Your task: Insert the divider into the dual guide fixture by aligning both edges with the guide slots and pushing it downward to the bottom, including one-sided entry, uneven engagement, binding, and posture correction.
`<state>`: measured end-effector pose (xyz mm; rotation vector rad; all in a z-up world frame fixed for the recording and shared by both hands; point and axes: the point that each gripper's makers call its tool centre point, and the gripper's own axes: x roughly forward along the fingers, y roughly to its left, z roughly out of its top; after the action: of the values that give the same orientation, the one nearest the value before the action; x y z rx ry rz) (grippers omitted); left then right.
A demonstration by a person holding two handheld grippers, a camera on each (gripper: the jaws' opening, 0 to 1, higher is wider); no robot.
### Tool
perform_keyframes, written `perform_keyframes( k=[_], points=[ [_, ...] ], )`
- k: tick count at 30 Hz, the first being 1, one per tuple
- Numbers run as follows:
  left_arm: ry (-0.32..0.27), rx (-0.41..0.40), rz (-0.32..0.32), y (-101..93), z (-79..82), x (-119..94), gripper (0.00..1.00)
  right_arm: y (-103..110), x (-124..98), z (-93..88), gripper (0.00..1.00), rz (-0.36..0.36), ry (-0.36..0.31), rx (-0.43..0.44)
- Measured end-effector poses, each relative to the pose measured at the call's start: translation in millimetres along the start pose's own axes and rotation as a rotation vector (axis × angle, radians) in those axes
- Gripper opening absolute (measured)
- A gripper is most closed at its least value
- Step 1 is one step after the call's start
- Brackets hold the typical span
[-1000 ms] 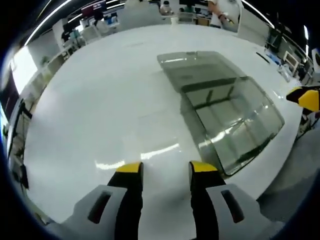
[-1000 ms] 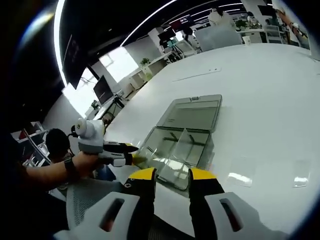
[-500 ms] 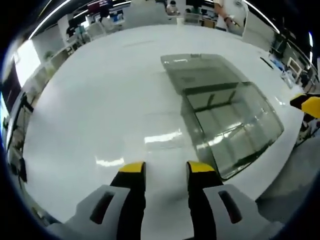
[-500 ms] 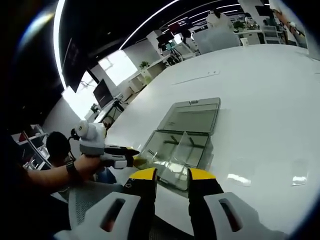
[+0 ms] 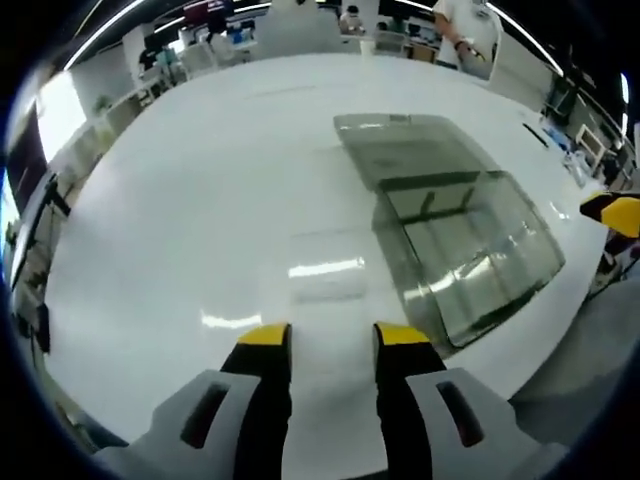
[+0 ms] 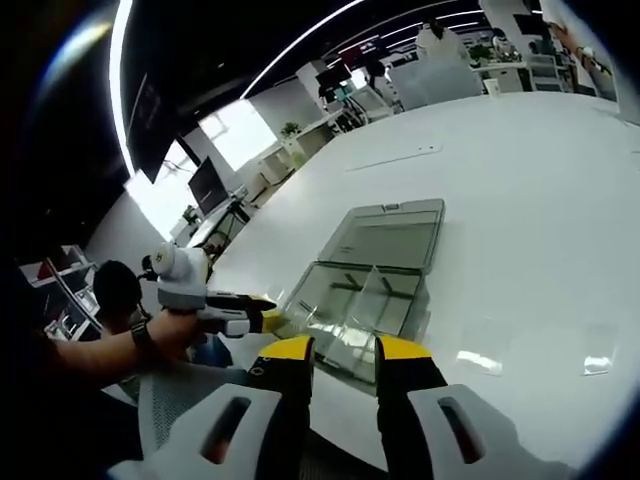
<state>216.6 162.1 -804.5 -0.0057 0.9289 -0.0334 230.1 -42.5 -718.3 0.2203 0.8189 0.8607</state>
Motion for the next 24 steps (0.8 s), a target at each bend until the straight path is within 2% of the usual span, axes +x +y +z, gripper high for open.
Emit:
perform_keyframes(
  k=[3,8,22,24],
  points=[
    [-0.014,-0.045,-0.01,4.0,2.6,-3,0.3,3,1,2.9,0.2,0.005,-0.014,-0.01],
    [-0.051,-0.07,-0.015,4.9,11.2,-13,0.3,4,0,4.0,0.21,0.013,-0.017,-0.019],
    [-0.152,-0.15,-0.074,-8.1,33.5,-36,0.3,11,-2,9.8,0.2,0.028,-0.048,-0.02],
    [-0.15,-0.158,-0.082,-9.9,33.7,-38,0.3,13,-2,12.8,0.19,0.028,-0.064,-0.022]
  ],
)
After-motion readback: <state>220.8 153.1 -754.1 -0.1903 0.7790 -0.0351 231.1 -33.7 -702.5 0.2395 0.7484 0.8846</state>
